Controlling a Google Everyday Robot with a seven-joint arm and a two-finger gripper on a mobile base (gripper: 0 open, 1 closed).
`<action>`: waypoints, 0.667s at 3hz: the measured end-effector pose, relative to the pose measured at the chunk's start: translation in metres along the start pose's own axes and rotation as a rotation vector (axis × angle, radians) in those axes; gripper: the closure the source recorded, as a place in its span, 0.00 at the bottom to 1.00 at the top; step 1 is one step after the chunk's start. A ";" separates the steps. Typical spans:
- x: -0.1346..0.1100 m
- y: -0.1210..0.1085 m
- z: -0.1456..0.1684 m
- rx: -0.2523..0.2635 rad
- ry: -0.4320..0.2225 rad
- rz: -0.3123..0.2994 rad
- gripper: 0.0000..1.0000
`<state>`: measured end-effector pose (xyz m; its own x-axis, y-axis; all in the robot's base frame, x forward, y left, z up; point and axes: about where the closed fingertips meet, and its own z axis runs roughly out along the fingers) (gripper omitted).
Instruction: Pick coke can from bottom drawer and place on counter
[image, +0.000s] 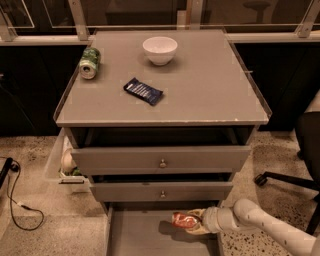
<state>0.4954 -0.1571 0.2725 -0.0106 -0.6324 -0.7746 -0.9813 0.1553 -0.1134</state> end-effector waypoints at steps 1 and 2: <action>-0.043 0.020 -0.041 0.011 -0.035 -0.116 1.00; -0.082 0.035 -0.092 0.054 -0.057 -0.199 1.00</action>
Offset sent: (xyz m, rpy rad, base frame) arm -0.0806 -0.0351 0.1942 0.0166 -0.3130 0.1028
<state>0.4440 -0.1700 0.3890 0.1947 -0.6105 -0.7677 -0.9514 0.0729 -0.2993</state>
